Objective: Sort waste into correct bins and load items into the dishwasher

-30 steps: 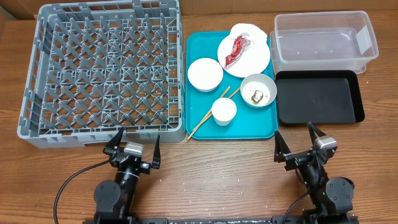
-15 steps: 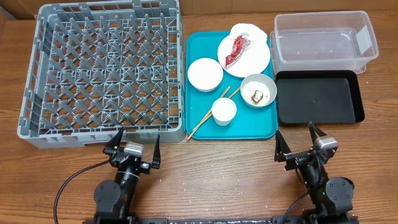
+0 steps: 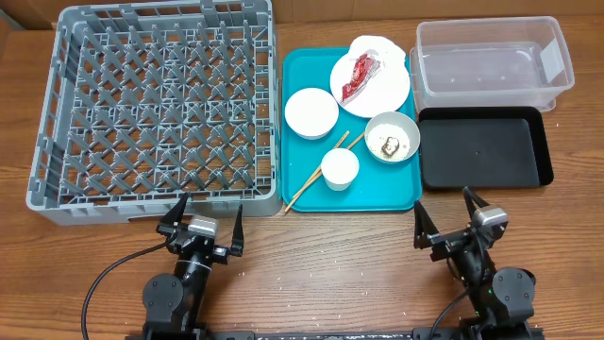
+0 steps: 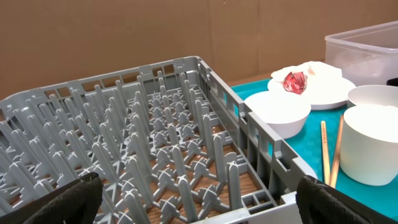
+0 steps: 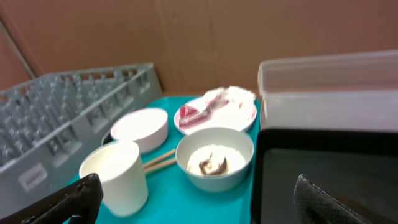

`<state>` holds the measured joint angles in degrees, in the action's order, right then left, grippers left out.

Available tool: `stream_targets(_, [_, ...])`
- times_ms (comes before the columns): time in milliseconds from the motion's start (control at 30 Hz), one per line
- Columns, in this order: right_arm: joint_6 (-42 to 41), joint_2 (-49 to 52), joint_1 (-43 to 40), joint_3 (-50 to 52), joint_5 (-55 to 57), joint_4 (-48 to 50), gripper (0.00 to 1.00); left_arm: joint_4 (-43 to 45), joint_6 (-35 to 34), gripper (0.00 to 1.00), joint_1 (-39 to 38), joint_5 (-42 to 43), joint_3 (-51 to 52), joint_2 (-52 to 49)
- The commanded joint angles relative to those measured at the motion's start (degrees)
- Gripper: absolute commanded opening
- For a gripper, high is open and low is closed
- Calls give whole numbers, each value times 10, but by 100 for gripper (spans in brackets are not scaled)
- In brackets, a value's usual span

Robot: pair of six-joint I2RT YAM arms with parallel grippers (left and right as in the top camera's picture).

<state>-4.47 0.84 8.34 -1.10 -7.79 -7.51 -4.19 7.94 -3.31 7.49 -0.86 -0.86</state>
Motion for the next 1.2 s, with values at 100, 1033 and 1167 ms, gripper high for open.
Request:
stream_targets(100, [0,3,-1,-69,-13,-40,100,4,6,100,3,-4,6,6])
stream_targets(1033, [0,789,5,-810,-139,-328,100,4,6,100,3,-4,6,6])
stream_targets(1167, [0,917,27,-938,-142,-401,100,4,6,100,3,-4,6,6])
